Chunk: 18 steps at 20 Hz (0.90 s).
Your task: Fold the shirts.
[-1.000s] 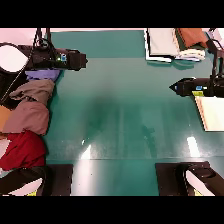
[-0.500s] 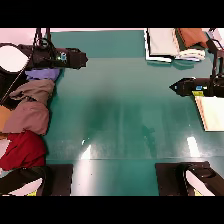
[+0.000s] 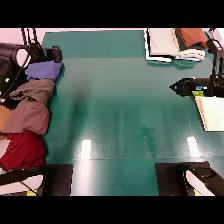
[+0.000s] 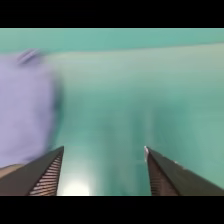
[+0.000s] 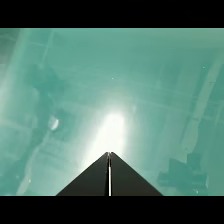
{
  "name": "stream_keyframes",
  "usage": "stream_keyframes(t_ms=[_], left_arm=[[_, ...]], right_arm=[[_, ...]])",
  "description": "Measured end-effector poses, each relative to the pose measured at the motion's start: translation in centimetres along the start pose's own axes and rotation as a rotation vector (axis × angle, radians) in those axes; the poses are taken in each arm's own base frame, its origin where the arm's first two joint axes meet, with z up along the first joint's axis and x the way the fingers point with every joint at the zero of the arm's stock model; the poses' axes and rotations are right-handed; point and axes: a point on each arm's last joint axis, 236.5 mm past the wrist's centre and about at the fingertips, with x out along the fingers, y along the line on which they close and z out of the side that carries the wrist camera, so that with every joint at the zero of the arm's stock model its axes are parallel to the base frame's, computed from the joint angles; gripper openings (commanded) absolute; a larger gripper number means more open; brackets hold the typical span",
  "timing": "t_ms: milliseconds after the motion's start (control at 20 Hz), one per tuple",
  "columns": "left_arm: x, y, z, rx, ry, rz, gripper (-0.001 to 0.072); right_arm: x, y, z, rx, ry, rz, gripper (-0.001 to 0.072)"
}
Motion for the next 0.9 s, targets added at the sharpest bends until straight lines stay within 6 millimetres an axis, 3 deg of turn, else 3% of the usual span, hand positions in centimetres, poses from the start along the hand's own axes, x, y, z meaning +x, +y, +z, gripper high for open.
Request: stream_keyframes(t_ms=[150, 350, 500, 700, 750, 800, 850, 900], left_arm=[[5.4, 5.3, -4.4, -0.039, 0.117, 0.097, 0.0602], [9.8, 10.3, -9.2, -0.092, 0.215, 0.171, 0.0602], [11.6, 12.9, -10.6, -0.148, 0.214, 0.203, 0.0602], [12.9, 14.0, -10.7, -0.185, 0.18, 0.207, 0.0599], [13.1, 14.0, -10.5, -0.193, 0.163, 0.204, 0.0468], [13.3, 14.0, -10.2, -0.204, 0.148, 0.199, 0.0112], [13.4, 14.0, -10.0, -0.215, 0.14, 0.195, 0.002], [13.4, 14.0, -9.6, -0.225, 0.13, 0.192, 0.0021]], right_arm=[[0.0, 0.0, 0.0, -0.003, 0.0, 0.0, 0.0017], [0.0, 0.0, 0.0, -0.003, 0.001, 0.0, 0.0017], [0.0, 0.0, -0.2, -0.003, 0.008, 0.001, 0.0017], [0.0, 0.0, -0.3, -0.003, 0.013, 0.002, 0.0017], [0.0, 0.1, -0.3, -0.003, 0.014, 0.002, 0.0017], [0.0, 0.1, -0.3, -0.003, 0.014, 0.003, 0.0017], [0.0, 0.1, -0.3, -0.003, 0.014, 0.003, 0.0017], [0.0, 0.1, -0.3, -0.003, 0.014, 0.003, 0.0017]])
